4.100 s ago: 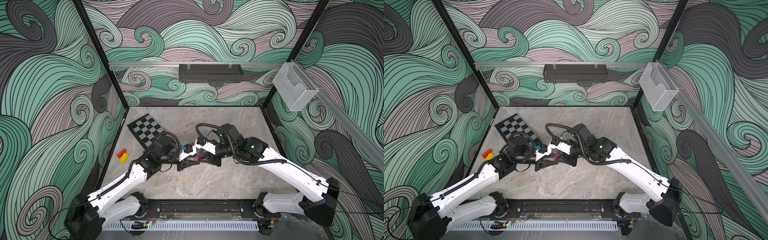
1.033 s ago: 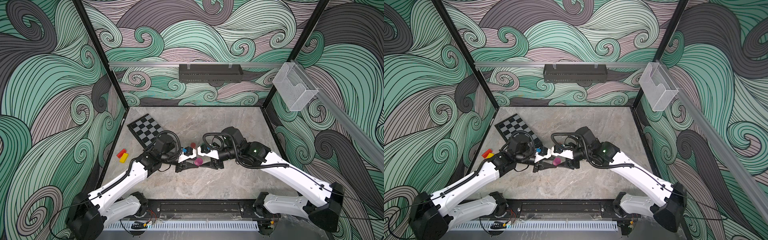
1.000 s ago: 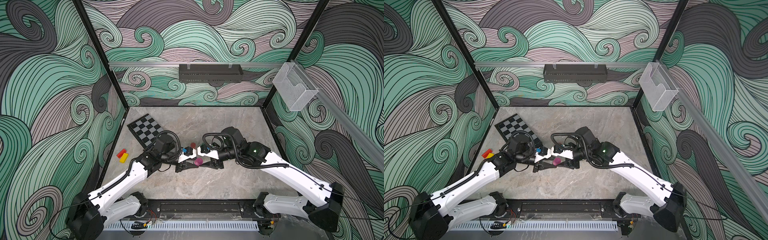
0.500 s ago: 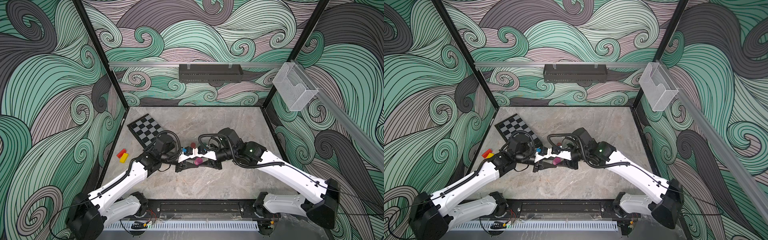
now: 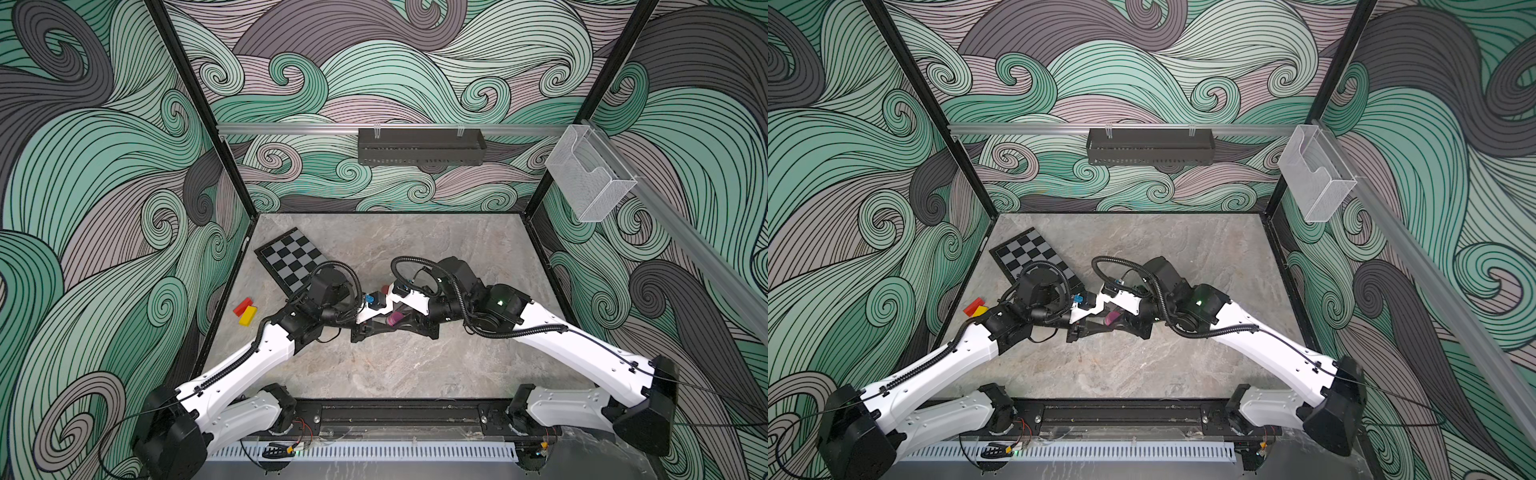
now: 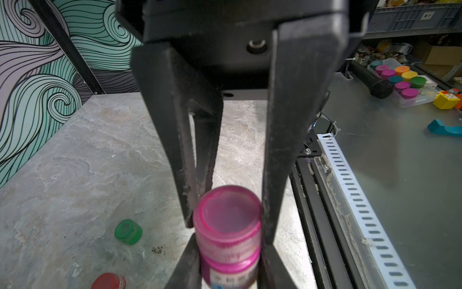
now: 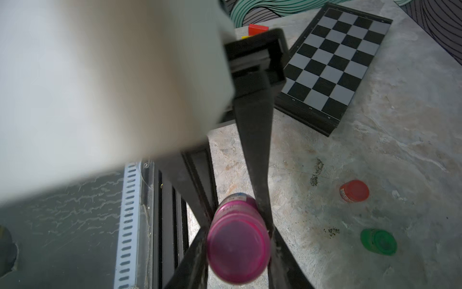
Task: Close the paint jar lid
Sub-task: Screw the lid onto the paint jar.
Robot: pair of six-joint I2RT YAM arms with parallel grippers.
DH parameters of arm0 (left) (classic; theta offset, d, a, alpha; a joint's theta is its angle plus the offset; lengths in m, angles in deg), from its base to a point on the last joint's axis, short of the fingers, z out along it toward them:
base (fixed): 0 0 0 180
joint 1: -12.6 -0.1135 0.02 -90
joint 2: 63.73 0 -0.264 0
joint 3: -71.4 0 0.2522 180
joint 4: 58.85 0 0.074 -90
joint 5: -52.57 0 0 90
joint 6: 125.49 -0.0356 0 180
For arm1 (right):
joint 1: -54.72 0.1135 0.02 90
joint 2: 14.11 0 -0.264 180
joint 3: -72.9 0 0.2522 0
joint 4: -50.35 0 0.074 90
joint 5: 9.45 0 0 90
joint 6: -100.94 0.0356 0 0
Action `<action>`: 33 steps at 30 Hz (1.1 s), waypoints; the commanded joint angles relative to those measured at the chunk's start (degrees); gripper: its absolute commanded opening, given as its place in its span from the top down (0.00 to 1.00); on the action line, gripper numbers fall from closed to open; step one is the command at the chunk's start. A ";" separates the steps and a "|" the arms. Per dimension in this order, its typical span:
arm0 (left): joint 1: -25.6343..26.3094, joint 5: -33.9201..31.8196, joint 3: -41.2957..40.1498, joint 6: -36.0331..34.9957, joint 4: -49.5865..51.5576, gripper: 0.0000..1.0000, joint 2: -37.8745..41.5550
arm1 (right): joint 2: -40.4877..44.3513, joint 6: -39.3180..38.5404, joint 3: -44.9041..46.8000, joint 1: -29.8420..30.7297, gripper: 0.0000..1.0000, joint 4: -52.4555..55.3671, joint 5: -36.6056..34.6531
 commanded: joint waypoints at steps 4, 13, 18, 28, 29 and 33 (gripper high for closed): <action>0.27 -2.24 0.60 -0.72 -3.45 0.77 2.23 | -3.92 16.61 -4.17 3.57 0.87 -1.14 -10.06; 0.27 -3.57 0.19 -0.33 -4.18 0.77 2.94 | -9.85 33.25 -9.99 6.22 0.83 2.83 -10.78; 0.27 -3.70 0.08 -0.24 -4.10 0.76 3.09 | -9.06 31.45 -10.76 6.31 0.74 2.77 -9.88; 0.27 -3.27 0.09 0.12 -3.31 0.76 2.91 | 2.84 10.66 -5.91 0.27 0.32 2.65 -2.92; 0.27 -3.01 0.06 0.04 -3.14 0.76 2.86 | 4.15 8.31 -5.12 -0.52 0.29 2.44 -1.90; 0.26 -0.80 0.64 -0.80 -1.67 0.76 2.26 | 8.17 -0.70 -2.31 -4.04 0.14 2.10 2.81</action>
